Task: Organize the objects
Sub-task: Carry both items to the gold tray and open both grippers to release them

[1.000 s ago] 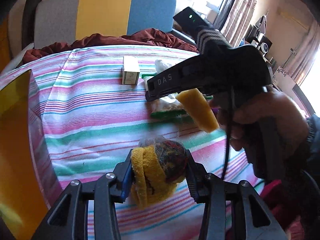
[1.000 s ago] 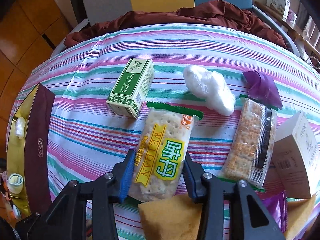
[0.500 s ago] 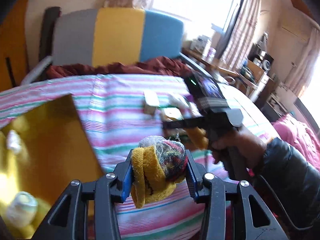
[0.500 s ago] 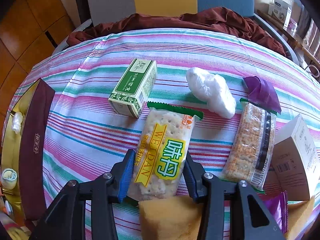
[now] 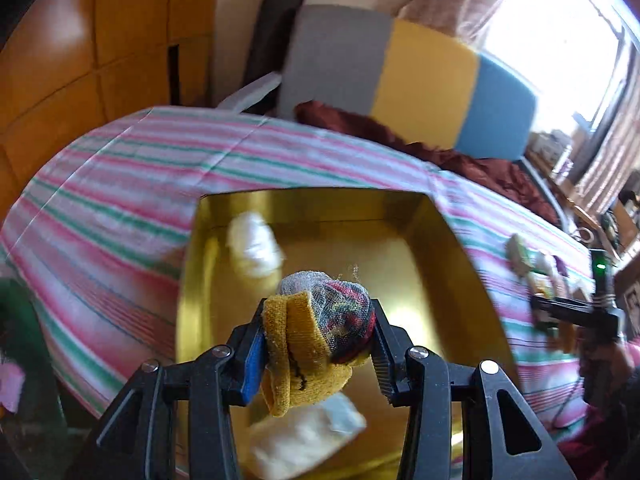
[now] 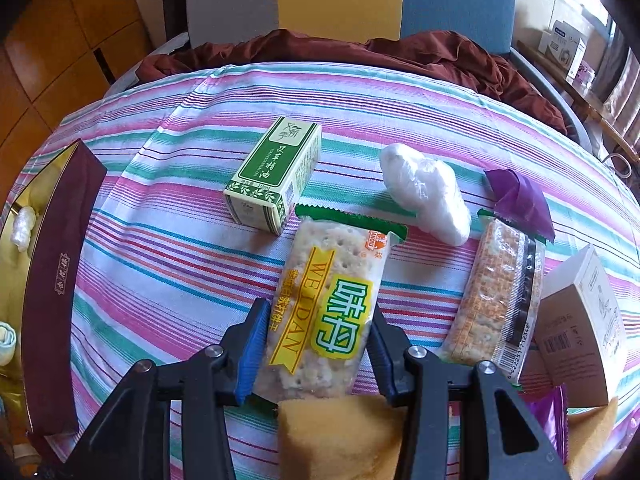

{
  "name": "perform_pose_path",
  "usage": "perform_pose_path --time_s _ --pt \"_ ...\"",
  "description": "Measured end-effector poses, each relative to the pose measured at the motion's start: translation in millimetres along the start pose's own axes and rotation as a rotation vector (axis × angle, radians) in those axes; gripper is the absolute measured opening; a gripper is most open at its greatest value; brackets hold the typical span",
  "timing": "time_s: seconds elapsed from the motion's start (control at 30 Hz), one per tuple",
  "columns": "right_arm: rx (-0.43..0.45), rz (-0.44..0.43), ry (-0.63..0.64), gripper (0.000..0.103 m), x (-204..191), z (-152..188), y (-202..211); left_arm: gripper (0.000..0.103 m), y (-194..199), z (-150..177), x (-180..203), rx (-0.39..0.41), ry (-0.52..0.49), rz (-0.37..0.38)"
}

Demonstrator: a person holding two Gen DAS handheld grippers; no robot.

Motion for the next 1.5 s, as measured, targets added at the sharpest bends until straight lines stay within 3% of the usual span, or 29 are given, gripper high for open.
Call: perform_pose_path --time_s 0.13,0.33,0.5,0.8,1.23,1.37,1.5 --pt "0.003 0.004 0.003 0.047 -9.3 -2.8 -3.2 0.047 -15.3 2.9 -28.5 -0.041 0.020 -0.054" --pt "0.010 0.010 0.010 0.047 -9.7 -3.0 -3.6 0.053 -40.7 6.9 -41.1 -0.086 0.016 -0.107" --pt "0.021 0.029 0.018 0.047 -12.4 -2.8 -3.6 0.059 -36.7 11.3 -43.6 -0.071 0.016 -0.133" --pt "0.037 0.051 -0.017 0.045 -7.3 -4.6 0.3 0.059 -7.2 27.4 -35.9 0.003 0.031 -0.128" --pt "0.166 -0.079 -0.109 0.042 -10.2 -2.8 57.8 0.062 24.9 35.4 -19.7 0.067 0.037 -0.065" --pt "0.243 -0.132 -0.088 0.042 -33.6 -8.5 95.9 0.063 32.4 37.0 -22.4 0.080 0.050 -0.056" --pt "0.300 -0.231 -0.005 0.042 -84.6 -17.6 134.5 0.063 43.7 39.8 -36.4 0.100 0.088 -0.063"
Point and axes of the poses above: each gripper's, at about its wrist camera, not at the fingertips, and y roughly against the way its jaws point, x to its right, z to its underside, the point moved 5 cm from there along -y, roughly the way its jaws point, and after that the axes turned 14 degrees about z, right-handed, at the moved point
